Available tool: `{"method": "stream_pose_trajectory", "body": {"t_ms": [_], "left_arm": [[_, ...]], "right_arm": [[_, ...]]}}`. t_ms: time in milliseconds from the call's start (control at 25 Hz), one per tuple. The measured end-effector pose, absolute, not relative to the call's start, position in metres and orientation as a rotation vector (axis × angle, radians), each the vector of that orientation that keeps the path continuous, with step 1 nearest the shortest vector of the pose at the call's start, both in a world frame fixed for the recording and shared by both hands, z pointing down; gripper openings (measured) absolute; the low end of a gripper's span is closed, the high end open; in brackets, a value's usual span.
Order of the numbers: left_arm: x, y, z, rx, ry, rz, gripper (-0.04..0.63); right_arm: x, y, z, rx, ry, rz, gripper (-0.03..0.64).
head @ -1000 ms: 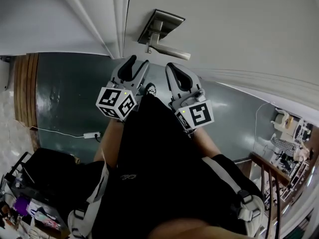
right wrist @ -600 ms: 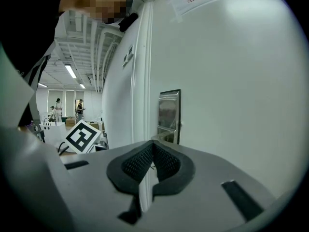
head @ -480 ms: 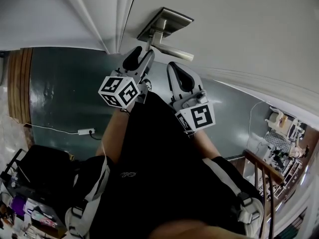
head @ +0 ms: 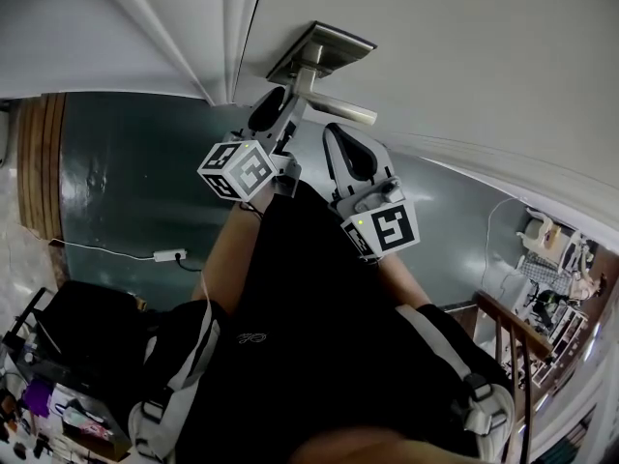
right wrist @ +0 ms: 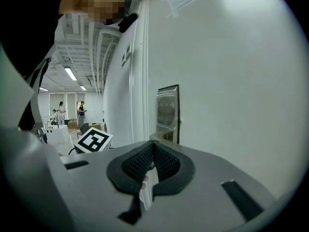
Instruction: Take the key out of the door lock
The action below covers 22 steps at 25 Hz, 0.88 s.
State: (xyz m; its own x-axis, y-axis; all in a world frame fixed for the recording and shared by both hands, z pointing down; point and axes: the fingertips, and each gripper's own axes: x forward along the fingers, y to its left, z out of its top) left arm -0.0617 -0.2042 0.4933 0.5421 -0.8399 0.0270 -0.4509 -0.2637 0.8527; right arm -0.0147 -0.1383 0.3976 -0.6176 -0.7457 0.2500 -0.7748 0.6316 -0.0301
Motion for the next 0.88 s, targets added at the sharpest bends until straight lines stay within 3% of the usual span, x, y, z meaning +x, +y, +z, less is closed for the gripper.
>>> {"method": "stream_pose_trajectory", "body": {"t_ms": [360,880], "left_arm": [[-0.059,-0.216,0.489,1.770,-1.048,-0.635,0.106],[-0.054,-0.222,0.494,1.685,-1.018,-0.706,0.064]], "right_arm": [[-0.008,-0.141,0.394,1.275,-2.641,0.232,0.008],[0.000,-0.142,0.396,1.298,-2.637,0.256,0.008]]}}
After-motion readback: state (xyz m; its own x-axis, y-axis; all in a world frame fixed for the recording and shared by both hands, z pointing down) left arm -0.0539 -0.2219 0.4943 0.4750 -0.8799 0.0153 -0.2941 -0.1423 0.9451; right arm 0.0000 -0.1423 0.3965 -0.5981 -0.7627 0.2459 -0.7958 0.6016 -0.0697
